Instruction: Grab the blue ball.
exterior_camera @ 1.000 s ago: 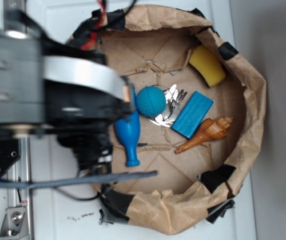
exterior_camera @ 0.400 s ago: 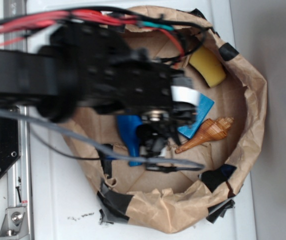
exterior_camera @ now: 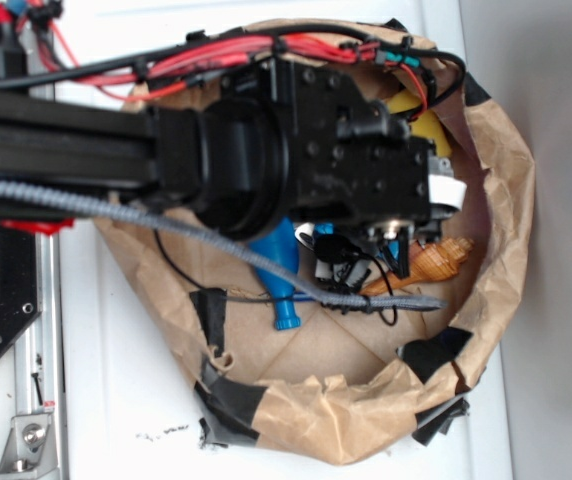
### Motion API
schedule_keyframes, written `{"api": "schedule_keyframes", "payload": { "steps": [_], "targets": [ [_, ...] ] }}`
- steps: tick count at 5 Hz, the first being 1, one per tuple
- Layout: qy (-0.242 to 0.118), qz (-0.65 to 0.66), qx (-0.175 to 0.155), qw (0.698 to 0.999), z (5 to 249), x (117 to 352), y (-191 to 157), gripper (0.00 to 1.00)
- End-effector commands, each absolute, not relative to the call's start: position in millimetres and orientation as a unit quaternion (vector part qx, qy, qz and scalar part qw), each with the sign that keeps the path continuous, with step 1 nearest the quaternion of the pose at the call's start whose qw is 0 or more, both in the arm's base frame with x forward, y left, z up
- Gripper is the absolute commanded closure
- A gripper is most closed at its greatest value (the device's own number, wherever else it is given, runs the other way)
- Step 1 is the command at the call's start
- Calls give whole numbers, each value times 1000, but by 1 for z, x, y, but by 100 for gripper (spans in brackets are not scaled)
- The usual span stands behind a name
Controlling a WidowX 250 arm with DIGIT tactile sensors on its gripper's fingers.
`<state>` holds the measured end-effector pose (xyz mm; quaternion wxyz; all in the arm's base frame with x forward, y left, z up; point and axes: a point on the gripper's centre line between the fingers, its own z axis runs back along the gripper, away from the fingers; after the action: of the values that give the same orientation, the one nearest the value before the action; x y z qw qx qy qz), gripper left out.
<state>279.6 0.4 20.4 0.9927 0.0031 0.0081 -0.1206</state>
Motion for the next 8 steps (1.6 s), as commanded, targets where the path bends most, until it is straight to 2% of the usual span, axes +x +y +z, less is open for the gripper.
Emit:
{"api": "schedule_keyframes", "payload": {
  "steps": [1, 2, 3, 4, 5, 6, 7, 8],
  "targets": [
    [-62, -126, -28, 990, 109, 273, 7, 100],
    [-102, -133, -9, 986, 160, 270, 4, 100],
    [-120, -141, -19, 982, 189, 269, -6, 100],
    [-116, -117, -21, 986, 168, 266, 3, 0],
    [-113, -104, -29, 988, 118, 261, 17, 0],
    [-82, -152, -35, 984, 71, 258, -3, 0],
    [-47, -173, -19, 984, 43, 255, -16, 0],
    [-27, -172, -11, 985, 30, 259, -16, 78]
  ]
}}
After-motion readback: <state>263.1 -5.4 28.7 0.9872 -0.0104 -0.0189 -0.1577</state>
